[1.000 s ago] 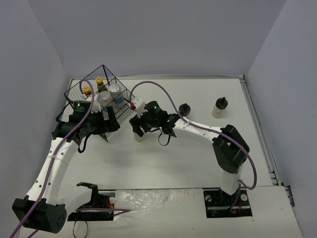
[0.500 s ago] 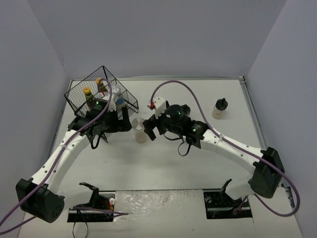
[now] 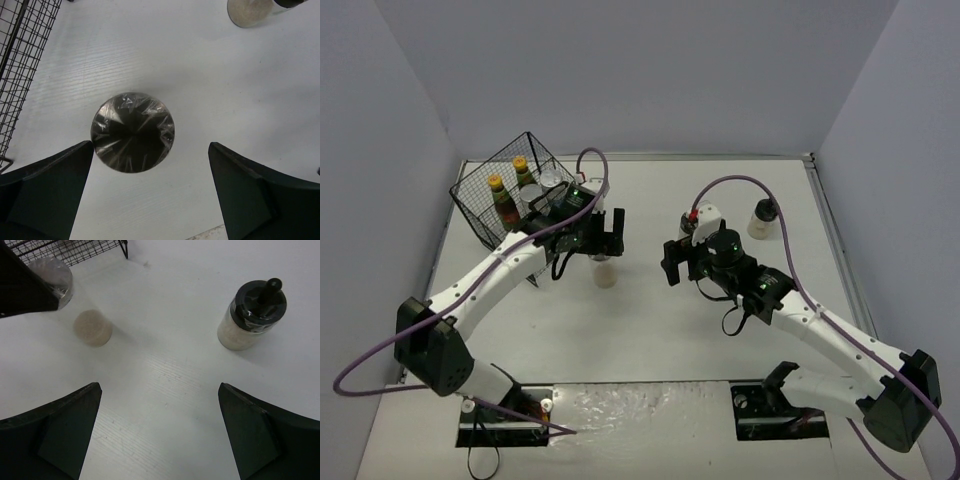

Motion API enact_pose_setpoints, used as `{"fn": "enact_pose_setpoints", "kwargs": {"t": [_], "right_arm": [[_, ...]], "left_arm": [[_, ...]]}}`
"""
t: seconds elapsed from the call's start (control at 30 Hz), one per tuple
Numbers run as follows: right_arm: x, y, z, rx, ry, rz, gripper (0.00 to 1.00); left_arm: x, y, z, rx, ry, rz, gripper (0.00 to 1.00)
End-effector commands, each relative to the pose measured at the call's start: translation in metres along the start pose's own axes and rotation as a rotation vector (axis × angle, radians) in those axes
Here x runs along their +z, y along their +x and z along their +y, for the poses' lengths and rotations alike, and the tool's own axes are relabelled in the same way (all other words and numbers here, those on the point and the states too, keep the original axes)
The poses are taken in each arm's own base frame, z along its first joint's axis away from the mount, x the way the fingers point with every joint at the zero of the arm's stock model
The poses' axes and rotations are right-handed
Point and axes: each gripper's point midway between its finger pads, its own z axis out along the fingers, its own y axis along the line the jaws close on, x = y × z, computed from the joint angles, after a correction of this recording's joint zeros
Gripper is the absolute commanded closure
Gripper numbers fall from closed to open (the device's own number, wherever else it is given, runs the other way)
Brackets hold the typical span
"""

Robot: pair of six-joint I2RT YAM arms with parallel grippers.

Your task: Organize the condiment bottles

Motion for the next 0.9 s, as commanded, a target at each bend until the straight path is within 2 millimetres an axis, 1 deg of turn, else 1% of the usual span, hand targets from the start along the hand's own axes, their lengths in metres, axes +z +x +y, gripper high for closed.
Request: {"fn": "enact_pose_setpoints", "kwargs": {"t": [0.0, 0.23, 0.37, 0.43, 0.47, 0.63, 0.7, 0.73, 0.77, 0.8, 0.87], "right_arm": [[-0.011, -0.021, -0.013, 0.054, 0.052, -0.092, 0.0], [-0.011, -0.019, -0.015, 0.061, 0.057, -0.088, 0.0], [-0.01, -0.018, -0.016, 0.056, 0.061, -0.082, 0.0], [-0.008, -0.017, -0.017, 0.053, 0.062, -0.077, 0.0], [-0.007, -0.016, -0.016, 0.049, 0.06, -0.073, 0.0], [-0.005, -0.016, -0.015, 0.042, 0.058, -0.066, 0.0], [-0.004, -0.017, -0.016, 0.043, 0.061, -0.068, 0.0], [-0.004, -0.016, -0.016, 0.042, 0.06, -0.065, 0.0], [-0.003, -0.015, -0.016, 0.042, 0.062, -0.063, 0.0], [-0.003, -0.015, -0.017, 0.042, 0.063, -0.064, 0.0], [-0.003, -0.016, -0.016, 0.042, 0.06, -0.064, 0.0]], "left_arm": [[0.005, -0.02, 0.004, 0.014, -0.108, -0.054, 0.03], [0.023, -0.008, 0.014, 0.001, -0.17, -0.012, 0.03], [0.03, -0.004, 0.013, 0.001, -0.164, -0.003, 0.03], [0.029, -0.006, 0.012, 0.001, -0.16, -0.009, 0.05], [0.028, -0.007, 0.012, 0.001, -0.158, -0.015, 0.09], [0.024, -0.005, 0.011, -0.003, -0.152, -0.011, 0.36], [0.023, -0.002, 0.01, -0.003, -0.146, -0.007, 0.42], [0.022, -0.001, 0.01, -0.006, -0.144, -0.006, 0.49], [0.019, -0.001, 0.01, -0.006, -0.142, -0.007, 0.55], [0.019, -0.001, 0.01, -0.006, -0.142, -0.007, 0.55], [0.007, -0.004, 0.01, -0.002, -0.142, -0.011, 0.78]]}}
